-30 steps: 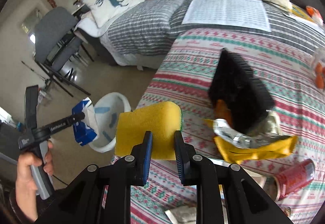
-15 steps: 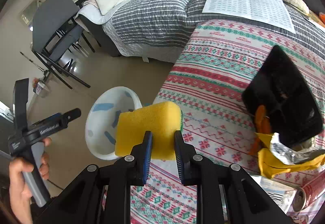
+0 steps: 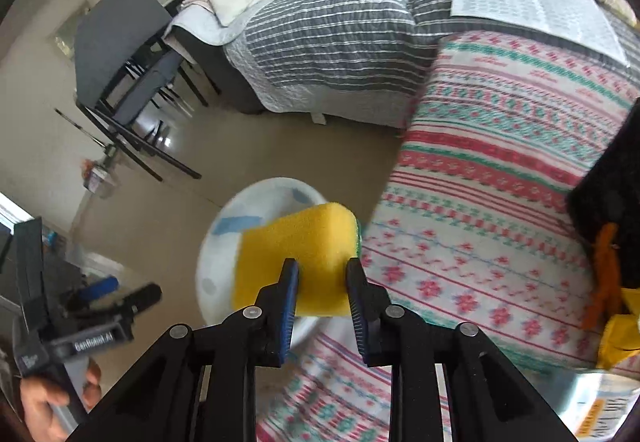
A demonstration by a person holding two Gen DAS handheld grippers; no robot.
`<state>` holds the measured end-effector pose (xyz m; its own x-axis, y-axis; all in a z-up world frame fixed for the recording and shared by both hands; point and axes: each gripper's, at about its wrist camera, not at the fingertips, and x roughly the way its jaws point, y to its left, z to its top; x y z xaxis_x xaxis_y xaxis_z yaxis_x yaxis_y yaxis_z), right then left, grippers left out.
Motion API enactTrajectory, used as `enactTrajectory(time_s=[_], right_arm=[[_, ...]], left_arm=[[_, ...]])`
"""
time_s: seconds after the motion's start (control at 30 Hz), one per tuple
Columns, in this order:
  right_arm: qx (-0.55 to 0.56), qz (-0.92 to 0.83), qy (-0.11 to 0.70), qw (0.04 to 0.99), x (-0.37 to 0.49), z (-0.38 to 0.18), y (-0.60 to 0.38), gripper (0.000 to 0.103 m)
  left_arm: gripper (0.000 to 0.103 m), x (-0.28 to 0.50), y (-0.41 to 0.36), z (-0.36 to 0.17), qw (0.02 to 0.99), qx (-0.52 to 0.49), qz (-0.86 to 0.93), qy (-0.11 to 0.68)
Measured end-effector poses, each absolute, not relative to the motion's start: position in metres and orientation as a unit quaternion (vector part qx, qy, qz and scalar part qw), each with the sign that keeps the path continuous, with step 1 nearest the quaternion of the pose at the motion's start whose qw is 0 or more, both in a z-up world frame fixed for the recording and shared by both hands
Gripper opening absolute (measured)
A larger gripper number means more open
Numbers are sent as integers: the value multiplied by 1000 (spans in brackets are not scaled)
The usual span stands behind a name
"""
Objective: Collect trash
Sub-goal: 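Carry the yellow sponge to the wastebasket with the right tool and release, then reach the left tool to the milk carton and grasp it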
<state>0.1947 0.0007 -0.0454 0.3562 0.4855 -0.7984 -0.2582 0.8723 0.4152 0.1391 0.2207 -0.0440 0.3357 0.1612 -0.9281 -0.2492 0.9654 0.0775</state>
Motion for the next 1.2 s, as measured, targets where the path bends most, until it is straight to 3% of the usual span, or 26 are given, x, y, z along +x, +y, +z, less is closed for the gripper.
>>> enactTrajectory(time_s=[0.03,0.07,0.13,0.67,1.2], right_arm=[[113,230,520,815,195,-46,3,33],[120,234,524,810,196,-48,4,51],[128,234,521,811,194,-45,3,65],[60,137,481,864,121,12,-120,77],[82,-27,486,870,55,14,-294,94]], left_arm=[[100,139,221,-44,816,-39,125,563],[100,139,221,-44,817,-38,124,562],[100,138,219,-42,819,-35,119,561],[100,132,153,-34,825,-14,41,564],[102,126,17,-23,822,12,-83,564]])
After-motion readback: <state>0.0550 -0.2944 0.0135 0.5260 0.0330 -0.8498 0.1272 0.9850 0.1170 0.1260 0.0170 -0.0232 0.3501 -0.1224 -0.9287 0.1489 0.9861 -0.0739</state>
